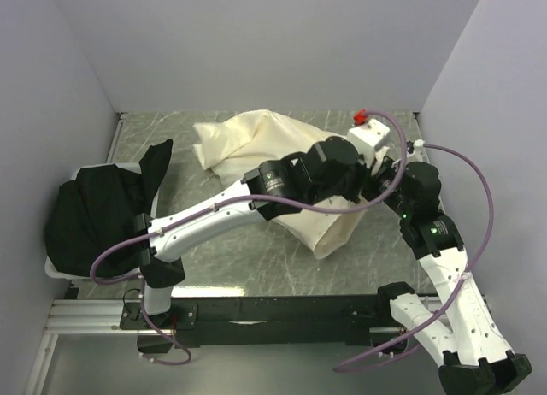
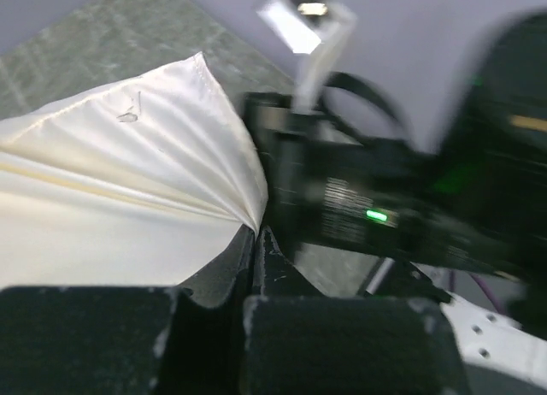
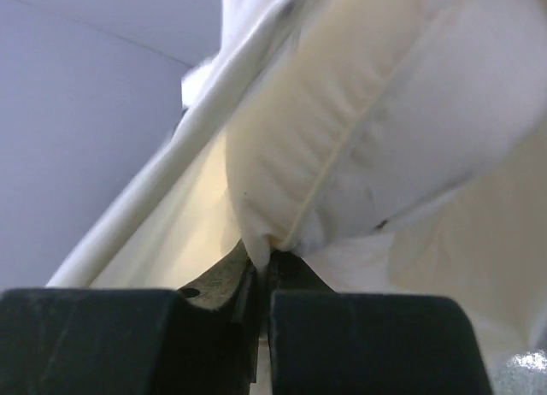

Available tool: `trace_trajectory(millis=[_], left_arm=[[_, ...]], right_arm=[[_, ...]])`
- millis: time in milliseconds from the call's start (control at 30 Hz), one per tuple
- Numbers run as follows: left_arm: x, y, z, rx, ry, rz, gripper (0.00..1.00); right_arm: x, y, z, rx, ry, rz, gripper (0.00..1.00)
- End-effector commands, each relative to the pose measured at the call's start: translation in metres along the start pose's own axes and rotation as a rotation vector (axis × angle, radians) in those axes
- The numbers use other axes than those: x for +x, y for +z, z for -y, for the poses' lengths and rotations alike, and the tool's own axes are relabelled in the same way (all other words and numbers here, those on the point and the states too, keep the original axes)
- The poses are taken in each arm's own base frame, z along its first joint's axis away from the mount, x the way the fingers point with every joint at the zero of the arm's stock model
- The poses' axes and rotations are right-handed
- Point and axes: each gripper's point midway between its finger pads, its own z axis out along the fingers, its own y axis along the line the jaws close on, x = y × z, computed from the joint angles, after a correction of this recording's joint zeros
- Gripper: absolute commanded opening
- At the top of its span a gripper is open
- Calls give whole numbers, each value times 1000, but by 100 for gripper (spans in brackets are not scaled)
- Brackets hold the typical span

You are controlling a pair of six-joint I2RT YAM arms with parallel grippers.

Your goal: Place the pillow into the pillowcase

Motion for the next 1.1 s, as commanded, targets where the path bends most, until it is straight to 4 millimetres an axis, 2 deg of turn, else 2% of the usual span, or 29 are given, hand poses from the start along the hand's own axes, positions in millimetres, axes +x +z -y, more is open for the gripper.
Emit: trace_trajectory(millis=[0,33,67,100,133,167,233,367,433,467,533,567,667,733,800,833,867,900,933,967,1000,1033,1067], left_arm=[[-68,-72,88,299,-6,169,1],[-74,-80,92,318,-8,189,1],[-72,-83,95,333,-5,187,1],[-80,-93,88,322,-12,211,1],[-81,-93,82,294,-11,224,1],[-77,-89,71,263,-15,217,1],[-71,-83,62,262,-51,188,1],[-45,-57,49,191,-42,113,1],[-32,-46,40,149,-60,82,5],[-15,-32,25,116,-65,37,6],[-1,-20,13,112,-117,4,9],[15,-7,-6,75,-135,-31,11],[33,10,-34,-22,-152,-69,15],[41,14,-49,-77,-157,-92,23],[49,19,-59,-107,-181,-110,25],[52,21,-67,-126,-188,-114,29],[63,24,-71,-137,-189,-137,29],[67,25,-72,-137,-196,-139,33],[71,27,-74,-135,-204,-143,35],[79,31,-72,-118,-207,-156,34],[84,34,-69,-104,-209,-163,31],[89,37,-68,-96,-215,-173,27],[98,44,-65,-79,-222,-196,22]], right_arm=[[-12,21,-1,-32,2,56,0],[-4,28,15,3,11,38,0],[-1,36,24,30,15,30,0],[3,41,32,48,19,23,0],[13,47,46,73,31,0,0],[14,53,50,67,36,3,0],[27,60,63,85,54,-28,0],[41,73,79,107,66,-61,0],[51,74,92,129,68,-76,0],[52,73,93,125,65,-68,0],[58,74,102,137,64,-72,0],[60,75,107,147,62,-75,0],[71,81,118,162,50,-114,0],[81,83,121,143,49,-144,0],[89,82,124,126,52,-170,30],[99,79,131,133,62,-189,44],[100,78,128,107,61,-176,64],[104,75,129,98,77,-185,71],[116,70,138,107,91,-207,75],[118,67,135,74,94,-199,81],[130,62,143,79,125,-221,84],[132,60,136,35,126,-216,86],[135,58,138,31,138,-216,87]])
